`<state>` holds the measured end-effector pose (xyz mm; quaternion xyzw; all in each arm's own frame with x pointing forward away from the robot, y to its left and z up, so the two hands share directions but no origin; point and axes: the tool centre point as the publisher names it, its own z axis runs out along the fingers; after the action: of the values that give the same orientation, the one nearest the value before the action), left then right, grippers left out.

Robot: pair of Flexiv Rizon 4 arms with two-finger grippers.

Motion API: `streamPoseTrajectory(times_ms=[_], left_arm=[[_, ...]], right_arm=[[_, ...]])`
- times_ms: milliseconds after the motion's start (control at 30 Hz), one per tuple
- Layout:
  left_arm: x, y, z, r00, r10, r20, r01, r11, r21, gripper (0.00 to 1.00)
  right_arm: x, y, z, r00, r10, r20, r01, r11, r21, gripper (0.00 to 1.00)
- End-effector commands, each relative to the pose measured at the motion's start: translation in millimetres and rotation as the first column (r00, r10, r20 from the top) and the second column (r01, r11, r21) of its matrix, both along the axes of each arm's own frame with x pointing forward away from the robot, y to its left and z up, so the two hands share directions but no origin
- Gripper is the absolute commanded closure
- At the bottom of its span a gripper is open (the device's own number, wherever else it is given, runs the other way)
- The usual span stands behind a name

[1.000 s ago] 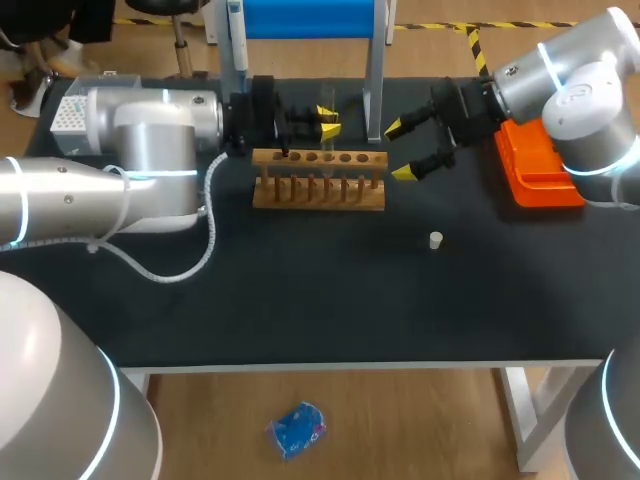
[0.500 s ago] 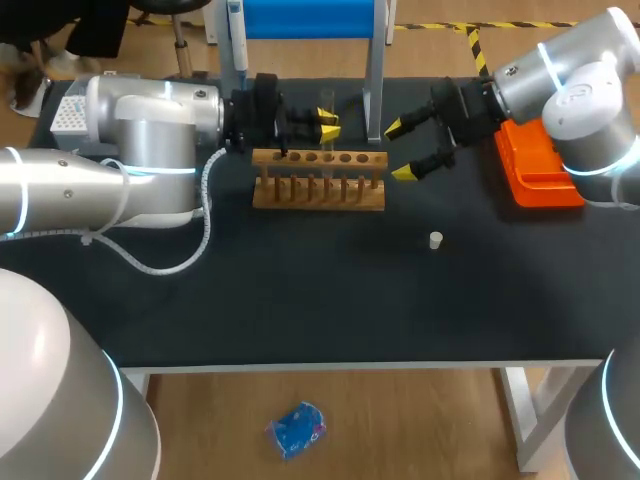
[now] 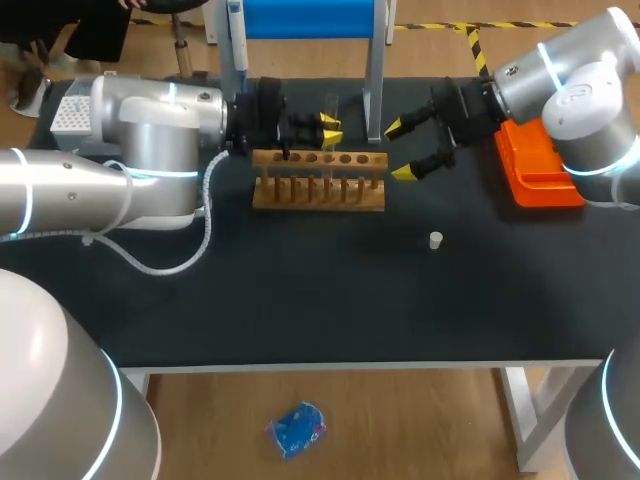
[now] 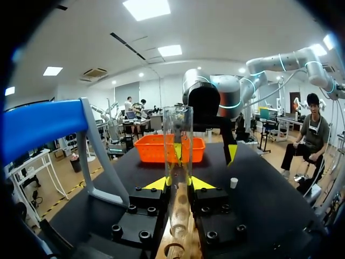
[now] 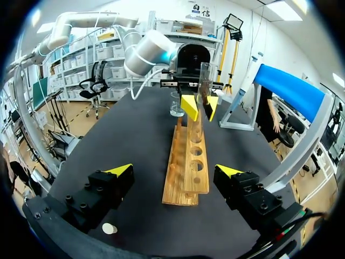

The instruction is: Invert the test tube, pick up the pipette, mount the tip to pipette, aspirate from beaker and dispense into the tube, eject the tip, return the pipette, and cap with the stopper.

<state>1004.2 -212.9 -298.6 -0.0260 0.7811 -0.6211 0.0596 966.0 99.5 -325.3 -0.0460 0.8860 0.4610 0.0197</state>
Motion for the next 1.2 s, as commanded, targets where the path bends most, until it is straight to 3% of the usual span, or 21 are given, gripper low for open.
streamPoseTrajectory(times_ms=[33, 267, 1000, 1033, 1067, 1200], left_arm=[[4.6, -0.5, -5.7, 1.0, -0.009, -0.003, 0.009, 1.0, -0.004, 1.0], [5.7, 0.1, -9.6, 1.0, 0.008, 0.025, -0.007, 1.0, -0.02, 1.0], [-0.8, 4.0, -15.3, 1.0, 0.015, 0.007, -0.015, 1.0, -0.017, 1.0], [-0.7, 4.4, -14.9, 1.0, 0.022, 0.002, -0.022, 1.0, -0.02, 0.27], [-0.3, 4.9, -13.9, 1.0, 0.023, 0.004, -0.023, 1.0, -0.021, 0.0], [2.5, 8.3, -7.7, 0.999, 0.031, 0.016, -0.031, 0.999, -0.009, 0.0]], right_arm=[[1.0, -0.8, 0.0, 1.0, 0.003, -0.002, -0.003, 1.0, 0.0, 0.0], [1.0, -0.8, 0.0, 1.0, 0.003, -0.002, -0.003, 1.0, 0.0, 0.0], [1.0, -0.8, 0.0, 1.0, 0.003, -0.002, -0.003, 1.0, 0.0, 0.0], [1.0, -0.8, 0.0, 1.0, 0.003, -0.002, -0.003, 1.0, 0.0, 0.0], [1.0, -0.8, 0.0, 1.0, 0.003, -0.002, -0.003, 1.0, 0.0, 0.0], [1.0, -0.8, 0.0, 1.0, 0.003, -0.002, -0.003, 1.0, 0.0, 0.0]])
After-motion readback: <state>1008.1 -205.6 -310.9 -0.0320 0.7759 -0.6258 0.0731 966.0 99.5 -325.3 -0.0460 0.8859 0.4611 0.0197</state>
